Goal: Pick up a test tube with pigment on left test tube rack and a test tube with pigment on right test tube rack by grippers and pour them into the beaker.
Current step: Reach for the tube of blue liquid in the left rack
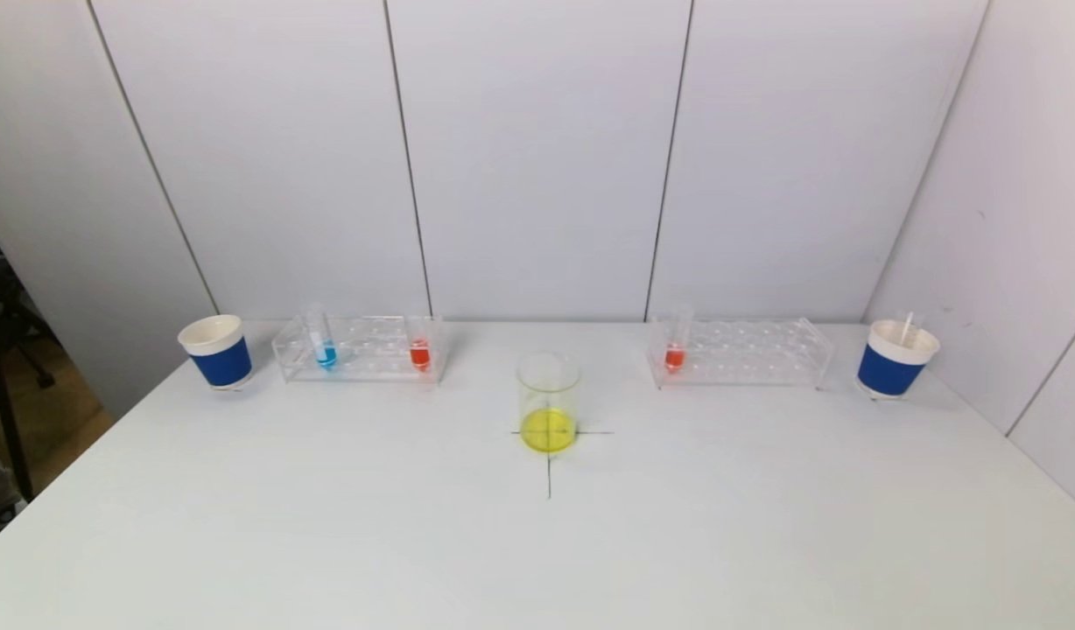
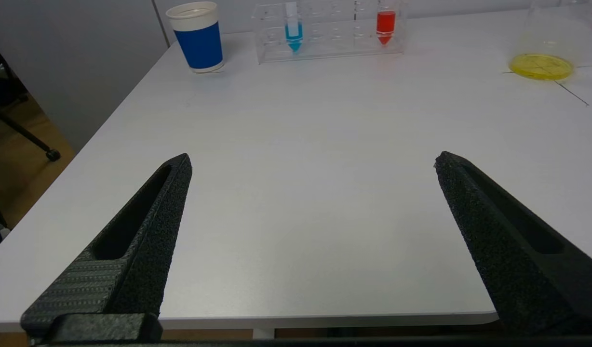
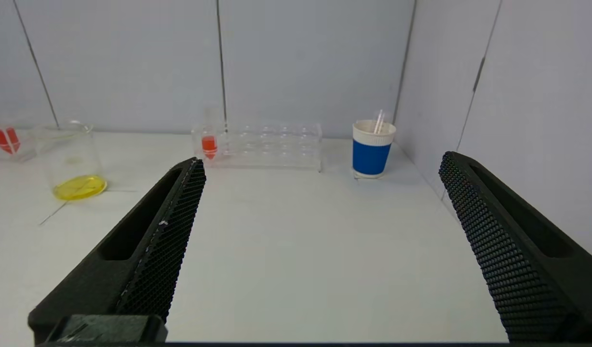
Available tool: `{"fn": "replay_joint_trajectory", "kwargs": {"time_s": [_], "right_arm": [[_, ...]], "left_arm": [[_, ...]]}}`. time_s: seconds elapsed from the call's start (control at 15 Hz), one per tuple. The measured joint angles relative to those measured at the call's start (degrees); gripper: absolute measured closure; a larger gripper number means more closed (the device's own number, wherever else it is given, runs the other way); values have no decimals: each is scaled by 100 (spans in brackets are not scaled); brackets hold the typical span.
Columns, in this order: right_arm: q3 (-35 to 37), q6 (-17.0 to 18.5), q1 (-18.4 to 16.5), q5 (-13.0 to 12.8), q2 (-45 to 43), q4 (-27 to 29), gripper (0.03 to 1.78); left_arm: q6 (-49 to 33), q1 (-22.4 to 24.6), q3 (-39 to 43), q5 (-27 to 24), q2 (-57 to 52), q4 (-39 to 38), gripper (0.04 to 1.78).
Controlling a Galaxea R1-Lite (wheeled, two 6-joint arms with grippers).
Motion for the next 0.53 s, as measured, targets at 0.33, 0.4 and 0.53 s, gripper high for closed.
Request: {"fn": "replay_joint_trajectory", "kwargs": {"time_s": [0.33,0.4,0.53], "right_arm": [[817,-783,2,7,-93,-1232,5],[839,-775,2,-37,-98,-1025,5],[855,-719,2,-13,-99,-428,5]], "left_arm": [[-2,0,0,2,0,-2,6],[-2,0,0,2,0,0,6],[0,0,0,0,0,0,6]]}}
